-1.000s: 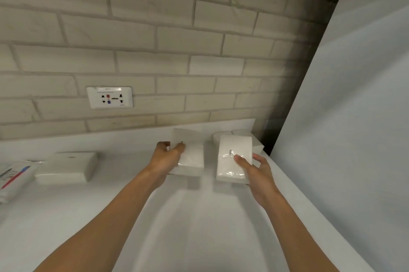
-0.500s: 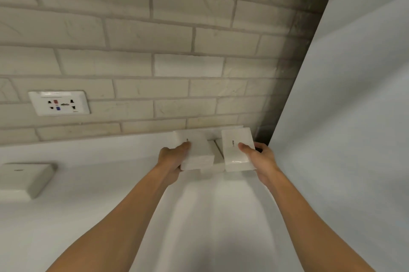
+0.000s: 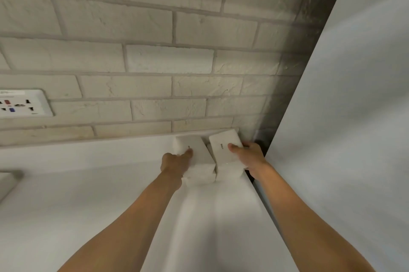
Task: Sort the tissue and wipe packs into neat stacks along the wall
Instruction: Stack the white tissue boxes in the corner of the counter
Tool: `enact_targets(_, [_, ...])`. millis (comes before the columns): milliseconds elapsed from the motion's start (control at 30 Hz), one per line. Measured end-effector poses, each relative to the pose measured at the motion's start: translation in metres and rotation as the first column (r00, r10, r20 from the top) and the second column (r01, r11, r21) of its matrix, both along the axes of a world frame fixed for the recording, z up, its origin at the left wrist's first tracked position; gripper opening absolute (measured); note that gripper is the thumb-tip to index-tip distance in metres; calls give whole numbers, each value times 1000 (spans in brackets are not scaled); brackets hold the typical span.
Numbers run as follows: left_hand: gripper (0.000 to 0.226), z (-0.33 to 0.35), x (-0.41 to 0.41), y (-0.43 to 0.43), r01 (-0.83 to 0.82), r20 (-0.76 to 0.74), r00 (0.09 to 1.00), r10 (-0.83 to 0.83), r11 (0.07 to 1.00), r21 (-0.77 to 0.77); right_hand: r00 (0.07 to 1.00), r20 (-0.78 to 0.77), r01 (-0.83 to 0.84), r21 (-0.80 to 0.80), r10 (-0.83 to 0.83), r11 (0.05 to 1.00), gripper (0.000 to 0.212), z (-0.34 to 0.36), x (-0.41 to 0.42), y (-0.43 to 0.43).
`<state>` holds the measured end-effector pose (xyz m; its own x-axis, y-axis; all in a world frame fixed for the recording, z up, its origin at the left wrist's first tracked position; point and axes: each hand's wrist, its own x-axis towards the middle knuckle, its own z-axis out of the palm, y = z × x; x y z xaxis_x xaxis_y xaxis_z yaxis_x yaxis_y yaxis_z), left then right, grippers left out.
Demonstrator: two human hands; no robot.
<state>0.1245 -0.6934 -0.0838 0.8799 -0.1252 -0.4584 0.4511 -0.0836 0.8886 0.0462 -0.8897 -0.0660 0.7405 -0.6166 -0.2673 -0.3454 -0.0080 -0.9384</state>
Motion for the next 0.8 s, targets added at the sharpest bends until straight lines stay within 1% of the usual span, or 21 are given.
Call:
enact_targets(100, [64, -7, 1, -6, -4, 53, 999, -2, 995, 104, 1000, -21, -10, -9, 10, 1000, 47, -12, 10, -6])
enact_targets(167, [69, -9, 1, -8, -7, 81, 997, -5, 990, 142, 1000, -24, 2, -8, -2, 1000, 50, -17, 14, -9])
enact_targets(333, [66, -11, 3, -9, 9, 109, 994, -32, 979, 204, 1000, -25, -14, -28, 14, 1000, 51, -21, 18, -12])
enact_targets(467, [67, -15, 1, -10, 17, 111, 993, -42, 976, 216, 999, -33, -36, -41, 35, 998, 46, -23, 19, -11])
enact_targets(667, [62, -16, 2, -11, 13, 134, 990, -44, 974, 225, 997, -42, -59, -34, 58, 998, 49, -26, 19, -15])
enact_targets(800, [50, -16, -1, -14, 23, 121, 991, -50, 977, 214, 995, -65, -75, -26, 73, 997, 51, -29, 18, -16])
